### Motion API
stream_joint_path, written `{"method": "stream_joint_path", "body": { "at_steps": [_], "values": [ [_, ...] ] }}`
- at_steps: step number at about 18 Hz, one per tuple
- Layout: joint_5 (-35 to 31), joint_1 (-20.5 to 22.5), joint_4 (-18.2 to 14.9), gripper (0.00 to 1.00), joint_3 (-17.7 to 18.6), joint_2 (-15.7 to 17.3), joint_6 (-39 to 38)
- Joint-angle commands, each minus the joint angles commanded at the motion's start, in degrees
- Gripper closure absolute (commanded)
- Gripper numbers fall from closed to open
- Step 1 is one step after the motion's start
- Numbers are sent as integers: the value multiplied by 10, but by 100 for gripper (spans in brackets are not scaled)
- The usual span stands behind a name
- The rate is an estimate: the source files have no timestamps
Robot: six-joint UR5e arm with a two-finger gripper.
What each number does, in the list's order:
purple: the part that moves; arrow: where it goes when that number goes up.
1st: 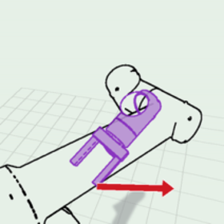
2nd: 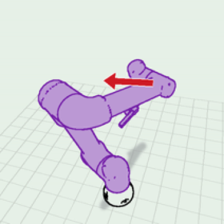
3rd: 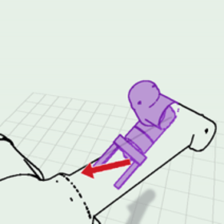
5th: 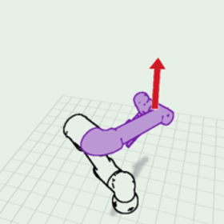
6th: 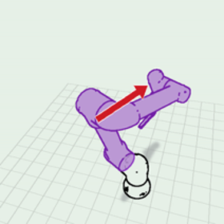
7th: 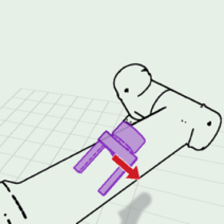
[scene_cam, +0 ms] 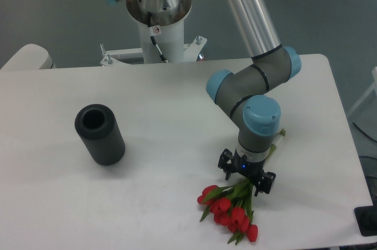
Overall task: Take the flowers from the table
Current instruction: 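Close the gripper around the tulip stems, then lift the gripped tulip bundle up off the table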
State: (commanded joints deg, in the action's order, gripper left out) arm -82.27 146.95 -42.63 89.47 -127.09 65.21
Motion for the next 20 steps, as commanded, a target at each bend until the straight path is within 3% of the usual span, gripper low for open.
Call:
{"method": "stream_joint_path", "body": {
  "at_steps": [4, 11, 20],
  "values": [
    [0, 0, 0, 63, -4, 0, 2],
    [3, 1, -1, 76, -9, 4, 4],
    [6, 3, -1, 84, -24, 12, 6]
  ]
}}
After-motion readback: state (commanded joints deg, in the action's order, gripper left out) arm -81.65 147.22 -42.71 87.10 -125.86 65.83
